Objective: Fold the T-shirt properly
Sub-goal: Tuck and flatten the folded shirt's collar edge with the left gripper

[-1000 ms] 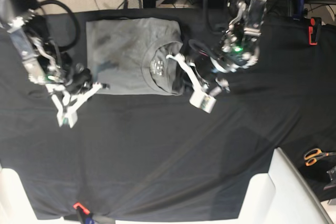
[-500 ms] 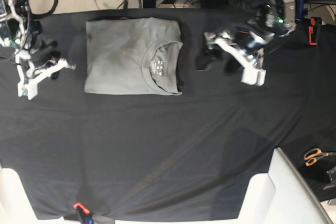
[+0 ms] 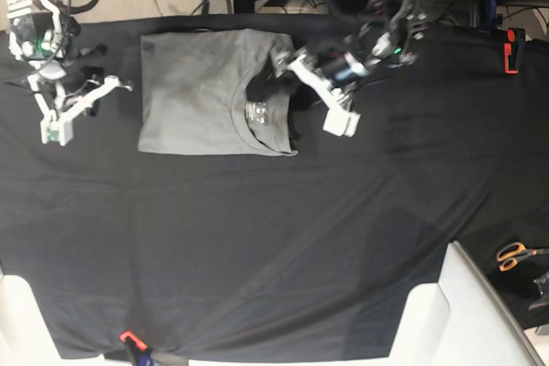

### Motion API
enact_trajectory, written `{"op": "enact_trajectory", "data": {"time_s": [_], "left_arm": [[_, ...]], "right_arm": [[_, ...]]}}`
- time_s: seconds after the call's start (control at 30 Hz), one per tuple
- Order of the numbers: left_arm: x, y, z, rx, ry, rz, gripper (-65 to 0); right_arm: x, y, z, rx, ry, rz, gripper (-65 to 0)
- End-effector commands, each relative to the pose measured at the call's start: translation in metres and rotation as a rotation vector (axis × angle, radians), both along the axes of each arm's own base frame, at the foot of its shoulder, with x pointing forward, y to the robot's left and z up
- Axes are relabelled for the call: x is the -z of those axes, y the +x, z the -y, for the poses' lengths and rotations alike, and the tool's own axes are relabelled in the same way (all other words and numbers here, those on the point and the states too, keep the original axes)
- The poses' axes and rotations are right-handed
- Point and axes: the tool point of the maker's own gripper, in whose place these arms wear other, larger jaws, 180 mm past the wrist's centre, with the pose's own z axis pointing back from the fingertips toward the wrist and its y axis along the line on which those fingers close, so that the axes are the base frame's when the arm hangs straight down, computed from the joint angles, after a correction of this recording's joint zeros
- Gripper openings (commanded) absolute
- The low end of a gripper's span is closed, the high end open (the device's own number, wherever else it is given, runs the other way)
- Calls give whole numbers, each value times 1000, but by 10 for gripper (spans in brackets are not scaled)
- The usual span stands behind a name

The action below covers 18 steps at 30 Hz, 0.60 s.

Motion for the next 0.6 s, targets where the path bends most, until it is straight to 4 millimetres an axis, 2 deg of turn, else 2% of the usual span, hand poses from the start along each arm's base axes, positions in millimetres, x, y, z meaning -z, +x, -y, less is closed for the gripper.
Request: {"op": "enact_trajectory", "data": {"time_s": [0.0,0.1,0.13,0.2,0.23,0.27,0.3,0.43,0.57], "left_arm": [[13,-9,1,21,27,-53,0],[23,-6,5,12,20,-88,-5],[24,-3,7,11,17,-89,-66],[23,0,7,12,18,-85,-268],[22,1,8,11,16,-83,-392],[21,4,6,9,17,-79,-541],[16,13,5,8,19,-60,-650],[15,21,-3,88,70,-93,-650],[-2,37,-19,197,153,-84,-650]], "right_arm": [[-9,5,8,7,-18,38,-648],[-9,3,16,25,-26,36,-648],[-10,3,17,29,-28,38,-648],[-10,2,22,41,-33,38,-648],[-10,0,25,49,-37,35,-648],[-12,0,28,55,-39,40,-648],[-13,0,29,60,-40,42,-648],[-14,1,37,80,-47,46,-648],[-14,0,38,83,-49,46,-648]]}}
